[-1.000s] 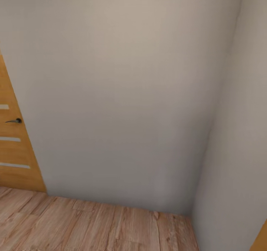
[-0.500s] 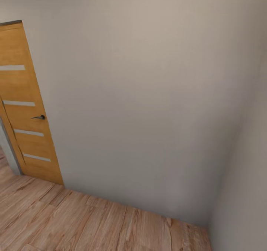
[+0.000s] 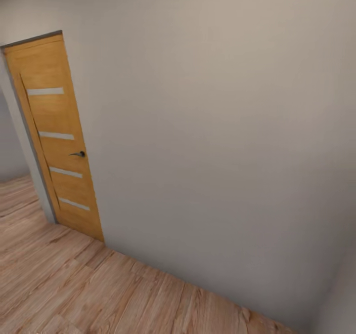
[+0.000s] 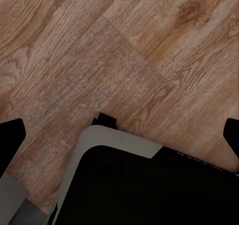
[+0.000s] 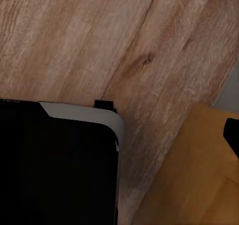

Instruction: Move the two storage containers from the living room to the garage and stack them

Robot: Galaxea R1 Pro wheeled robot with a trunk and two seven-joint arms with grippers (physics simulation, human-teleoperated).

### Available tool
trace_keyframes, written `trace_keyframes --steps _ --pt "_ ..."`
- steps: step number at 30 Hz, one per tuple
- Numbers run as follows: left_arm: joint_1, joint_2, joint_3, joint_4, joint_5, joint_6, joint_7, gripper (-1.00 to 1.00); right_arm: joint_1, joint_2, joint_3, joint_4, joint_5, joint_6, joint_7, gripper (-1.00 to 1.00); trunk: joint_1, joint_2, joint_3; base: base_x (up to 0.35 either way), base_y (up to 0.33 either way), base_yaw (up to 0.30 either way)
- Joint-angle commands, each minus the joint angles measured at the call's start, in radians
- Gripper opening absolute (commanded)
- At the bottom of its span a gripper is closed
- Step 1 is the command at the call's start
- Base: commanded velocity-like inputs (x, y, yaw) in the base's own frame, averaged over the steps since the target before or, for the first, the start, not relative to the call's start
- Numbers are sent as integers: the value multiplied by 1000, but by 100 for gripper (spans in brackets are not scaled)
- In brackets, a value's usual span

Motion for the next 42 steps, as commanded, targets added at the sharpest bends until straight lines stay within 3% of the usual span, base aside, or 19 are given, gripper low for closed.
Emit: trace_keyframes --steps 1,28,42 --pt "-1 0 8 1 1 -3 -2 100 -1 0 8 3 -7 -5 0 100 1 -1 -2 184 0 269" --pt "-1 0 8 1 1 -1 -2 100 -1 0 8 3 -7 -5 0 100 1 -1 -2 169 0 269" --pt "-1 0 8 1 1 0 -2 100 -1 0 8 3 -7 -5 0 100 1 -1 -2 290 0 269"
